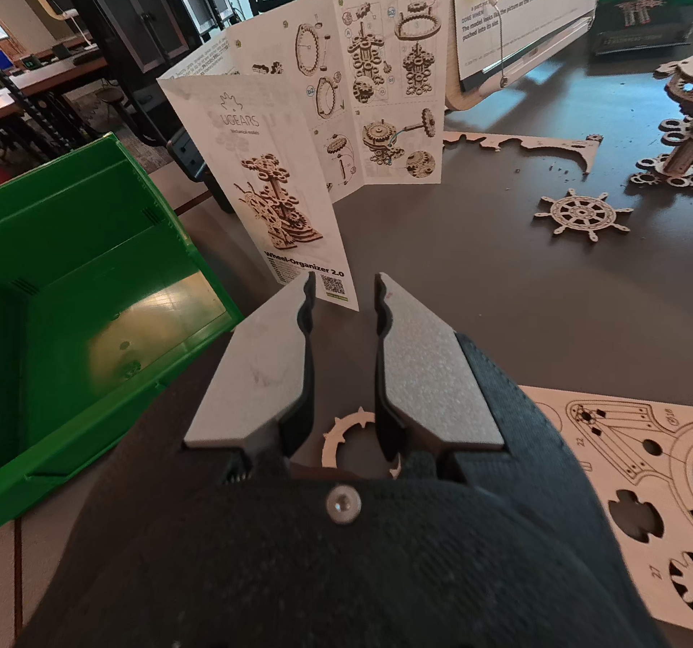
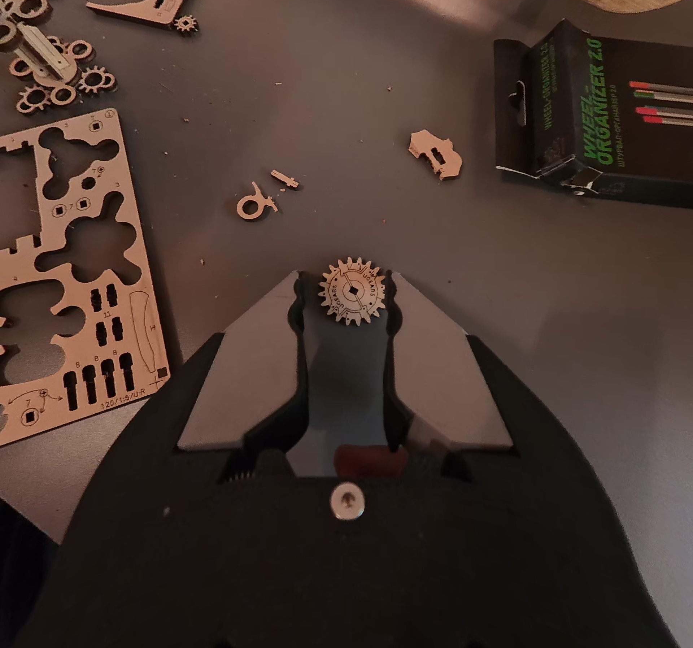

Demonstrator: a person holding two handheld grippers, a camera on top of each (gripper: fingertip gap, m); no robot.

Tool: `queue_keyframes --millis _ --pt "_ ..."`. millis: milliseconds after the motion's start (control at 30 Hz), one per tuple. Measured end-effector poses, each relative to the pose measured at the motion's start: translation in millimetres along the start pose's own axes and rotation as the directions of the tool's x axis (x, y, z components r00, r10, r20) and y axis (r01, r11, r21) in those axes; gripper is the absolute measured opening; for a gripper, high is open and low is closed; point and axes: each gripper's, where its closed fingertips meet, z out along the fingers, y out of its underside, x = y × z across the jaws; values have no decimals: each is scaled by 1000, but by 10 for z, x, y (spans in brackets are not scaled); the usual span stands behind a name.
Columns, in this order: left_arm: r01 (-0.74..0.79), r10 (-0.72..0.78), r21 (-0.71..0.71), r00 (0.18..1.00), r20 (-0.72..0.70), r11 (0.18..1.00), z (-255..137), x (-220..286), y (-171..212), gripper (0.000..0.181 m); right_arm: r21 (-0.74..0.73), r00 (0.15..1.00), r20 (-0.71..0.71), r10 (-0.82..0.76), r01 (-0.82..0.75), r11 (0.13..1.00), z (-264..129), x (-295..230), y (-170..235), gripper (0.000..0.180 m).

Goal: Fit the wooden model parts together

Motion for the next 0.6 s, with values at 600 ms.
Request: queue_keyframes --millis 600 --pt "16 -16 14 1000 16 1000 -24 -66 -24 29 84 997 59 -52 47 995 -87 -136 -118 62"
